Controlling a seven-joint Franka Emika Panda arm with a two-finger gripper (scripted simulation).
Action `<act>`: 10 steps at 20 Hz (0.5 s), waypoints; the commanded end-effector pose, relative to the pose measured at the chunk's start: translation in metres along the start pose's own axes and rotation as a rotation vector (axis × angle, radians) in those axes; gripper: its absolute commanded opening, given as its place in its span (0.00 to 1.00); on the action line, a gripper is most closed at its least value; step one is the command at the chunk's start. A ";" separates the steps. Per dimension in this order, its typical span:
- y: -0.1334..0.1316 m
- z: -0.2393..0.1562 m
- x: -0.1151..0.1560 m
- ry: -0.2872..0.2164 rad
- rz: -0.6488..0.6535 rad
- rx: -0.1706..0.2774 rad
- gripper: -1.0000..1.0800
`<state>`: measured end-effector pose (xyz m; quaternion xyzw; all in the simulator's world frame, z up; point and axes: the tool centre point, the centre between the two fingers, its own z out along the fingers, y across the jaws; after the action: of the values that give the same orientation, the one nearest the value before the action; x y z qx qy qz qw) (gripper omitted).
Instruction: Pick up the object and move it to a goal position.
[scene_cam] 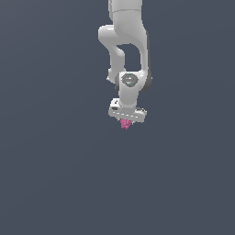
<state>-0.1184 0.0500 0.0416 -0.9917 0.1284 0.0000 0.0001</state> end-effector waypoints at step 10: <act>-0.016 -0.036 -0.003 0.000 0.000 0.000 0.00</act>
<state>-0.1176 0.0621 0.0696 -0.9917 0.1284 0.0002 0.0001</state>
